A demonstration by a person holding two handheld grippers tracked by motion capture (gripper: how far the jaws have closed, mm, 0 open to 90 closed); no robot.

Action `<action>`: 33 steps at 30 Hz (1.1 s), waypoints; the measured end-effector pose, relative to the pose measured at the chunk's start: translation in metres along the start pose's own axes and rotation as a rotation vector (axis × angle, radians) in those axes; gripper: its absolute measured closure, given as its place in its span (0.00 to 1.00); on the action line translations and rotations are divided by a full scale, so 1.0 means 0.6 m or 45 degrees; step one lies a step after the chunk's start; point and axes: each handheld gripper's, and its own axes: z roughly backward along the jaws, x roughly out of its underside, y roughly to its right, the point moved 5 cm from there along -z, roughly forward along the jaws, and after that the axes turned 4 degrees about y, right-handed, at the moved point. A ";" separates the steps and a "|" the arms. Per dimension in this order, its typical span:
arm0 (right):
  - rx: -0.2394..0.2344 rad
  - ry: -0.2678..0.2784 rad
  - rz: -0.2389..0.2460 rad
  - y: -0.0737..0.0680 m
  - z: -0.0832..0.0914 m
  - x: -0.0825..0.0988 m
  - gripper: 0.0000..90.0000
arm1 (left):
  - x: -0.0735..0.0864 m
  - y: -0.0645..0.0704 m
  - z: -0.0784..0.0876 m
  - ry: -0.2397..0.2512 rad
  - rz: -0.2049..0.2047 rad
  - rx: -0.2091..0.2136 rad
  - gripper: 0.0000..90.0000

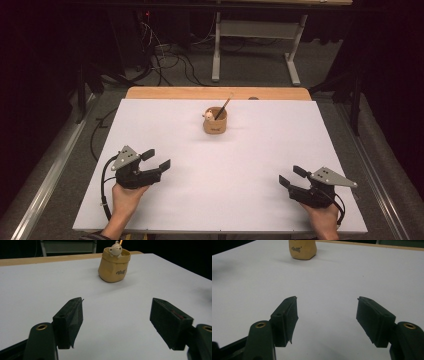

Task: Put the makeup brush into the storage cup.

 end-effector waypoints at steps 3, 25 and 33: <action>0.003 0.000 -0.006 0.000 0.001 0.000 0.40 | 0.004 -0.002 0.001 0.004 0.008 -0.001 0.30; -0.016 0.027 -0.044 0.003 0.005 -0.001 0.39 | 0.030 -0.003 -0.007 -0.057 0.013 -0.001 0.30; -0.003 0.039 -0.068 0.010 0.009 -0.001 0.39 | 0.027 -0.005 -0.006 -0.035 0.035 0.004 0.31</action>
